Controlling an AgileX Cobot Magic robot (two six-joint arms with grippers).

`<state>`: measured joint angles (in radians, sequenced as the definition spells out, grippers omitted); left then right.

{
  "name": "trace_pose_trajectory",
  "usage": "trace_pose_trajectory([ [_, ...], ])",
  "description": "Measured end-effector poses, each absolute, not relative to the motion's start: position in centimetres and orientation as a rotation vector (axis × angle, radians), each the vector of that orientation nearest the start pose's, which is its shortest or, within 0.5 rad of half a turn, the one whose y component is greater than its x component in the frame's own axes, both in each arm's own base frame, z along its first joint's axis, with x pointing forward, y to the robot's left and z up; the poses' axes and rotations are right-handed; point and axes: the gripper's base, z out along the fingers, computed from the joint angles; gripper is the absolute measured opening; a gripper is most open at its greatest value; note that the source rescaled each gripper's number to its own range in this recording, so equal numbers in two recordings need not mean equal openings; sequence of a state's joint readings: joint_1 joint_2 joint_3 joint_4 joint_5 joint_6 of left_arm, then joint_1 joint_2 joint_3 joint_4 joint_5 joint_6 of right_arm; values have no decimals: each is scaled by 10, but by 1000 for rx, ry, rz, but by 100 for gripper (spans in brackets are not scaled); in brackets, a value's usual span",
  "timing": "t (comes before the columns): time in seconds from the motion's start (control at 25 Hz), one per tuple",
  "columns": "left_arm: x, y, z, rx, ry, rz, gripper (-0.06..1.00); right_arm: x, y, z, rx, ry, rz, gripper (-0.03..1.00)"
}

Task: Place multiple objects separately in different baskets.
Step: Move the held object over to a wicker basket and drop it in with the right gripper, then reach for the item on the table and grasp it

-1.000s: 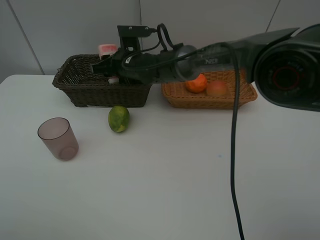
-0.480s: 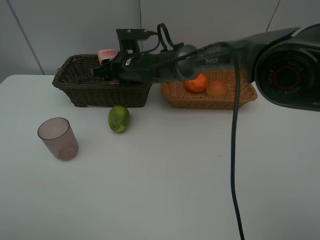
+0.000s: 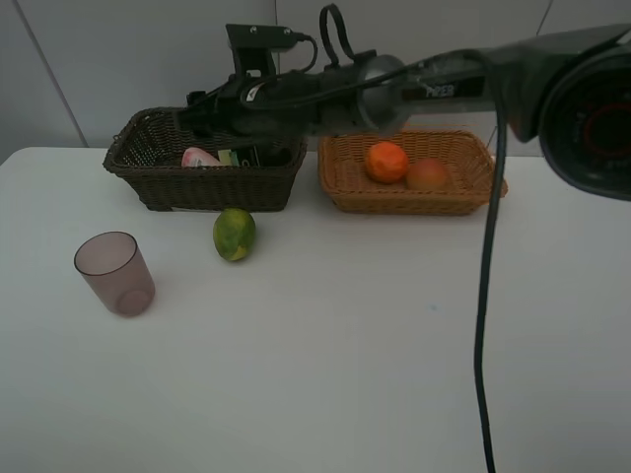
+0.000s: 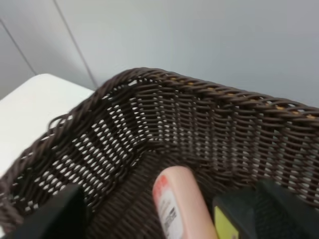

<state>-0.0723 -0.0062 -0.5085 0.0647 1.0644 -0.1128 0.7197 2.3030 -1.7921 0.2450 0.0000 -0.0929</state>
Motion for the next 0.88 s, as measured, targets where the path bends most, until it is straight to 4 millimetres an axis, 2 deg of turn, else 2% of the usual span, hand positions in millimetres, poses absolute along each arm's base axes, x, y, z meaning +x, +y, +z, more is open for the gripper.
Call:
trace_pose_trajectory([
  [0.2,-7,6,279,-45,2031,-39,100,392,345,216,-651,2065,545,66],
  [0.44,-7,6,279,-45,2031,-39,100,371,313,244,-734,2282,479,68],
  [0.6,-7,6,279,-45,2031,-39,100,347,276,254,-684,2396,446,70],
  [0.88,-7,6,279,-45,2031,-39,100,309,188,269,-481,2481,375,70],
])
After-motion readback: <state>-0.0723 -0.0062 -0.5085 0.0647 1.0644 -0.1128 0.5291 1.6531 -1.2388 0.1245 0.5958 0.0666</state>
